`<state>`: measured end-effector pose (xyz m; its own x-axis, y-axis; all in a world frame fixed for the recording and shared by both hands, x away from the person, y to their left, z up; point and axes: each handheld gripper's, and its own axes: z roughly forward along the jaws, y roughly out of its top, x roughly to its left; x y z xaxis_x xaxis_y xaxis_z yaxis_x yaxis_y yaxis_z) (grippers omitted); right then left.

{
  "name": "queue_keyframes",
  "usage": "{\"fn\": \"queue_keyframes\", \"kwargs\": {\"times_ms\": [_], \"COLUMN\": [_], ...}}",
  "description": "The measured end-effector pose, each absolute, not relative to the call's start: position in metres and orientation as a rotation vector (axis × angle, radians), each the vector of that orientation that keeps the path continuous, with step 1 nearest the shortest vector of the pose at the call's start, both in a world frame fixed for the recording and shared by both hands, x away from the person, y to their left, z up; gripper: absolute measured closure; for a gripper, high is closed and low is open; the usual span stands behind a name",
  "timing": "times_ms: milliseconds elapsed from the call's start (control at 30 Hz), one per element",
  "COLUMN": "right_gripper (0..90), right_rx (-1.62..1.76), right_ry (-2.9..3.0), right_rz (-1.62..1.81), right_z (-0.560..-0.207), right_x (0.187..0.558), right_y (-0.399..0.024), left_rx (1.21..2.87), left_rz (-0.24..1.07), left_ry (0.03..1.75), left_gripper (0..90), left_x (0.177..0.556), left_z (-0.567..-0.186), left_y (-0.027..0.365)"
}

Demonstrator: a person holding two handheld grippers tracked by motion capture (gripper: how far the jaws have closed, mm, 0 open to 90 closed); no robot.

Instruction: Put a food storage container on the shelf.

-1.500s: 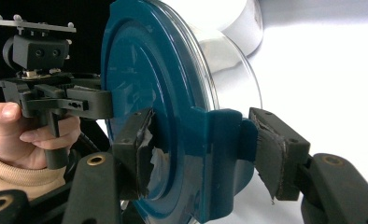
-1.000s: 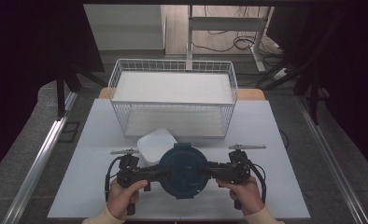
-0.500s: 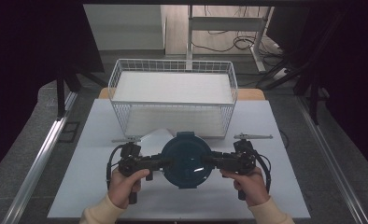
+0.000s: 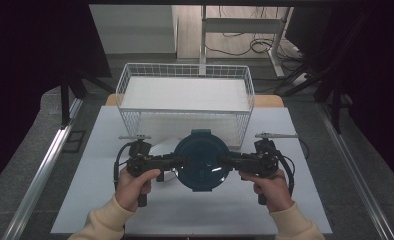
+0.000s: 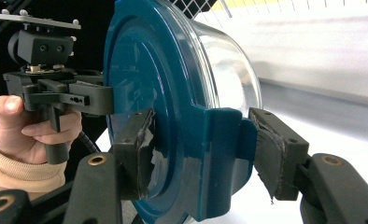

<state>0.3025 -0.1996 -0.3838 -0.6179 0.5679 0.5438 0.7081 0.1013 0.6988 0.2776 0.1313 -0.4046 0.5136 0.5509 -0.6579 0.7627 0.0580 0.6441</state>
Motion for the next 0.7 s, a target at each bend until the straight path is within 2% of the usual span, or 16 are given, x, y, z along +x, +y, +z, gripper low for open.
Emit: {"fn": "queue_keyframes", "kwargs": {"times_ms": [167, 700], "right_gripper": [43.6, 44.0], "right_rx": [-1.278, -1.262], "right_ry": [-2.246, -2.246], "right_rz": [-1.568, -1.614], "right_z": [-0.368, -0.349], "right_x": [0.307, 0.323], "right_y": [-0.198, -0.194], "left_rx": [1.604, 1.587], "left_rz": [-0.213, -0.199], "left_ry": [1.130, 1.112], "left_gripper": [42.6, 42.8], "left_x": [0.281, 0.301], "left_z": [-0.393, -0.371], "left_y": [0.134, 0.140]}}
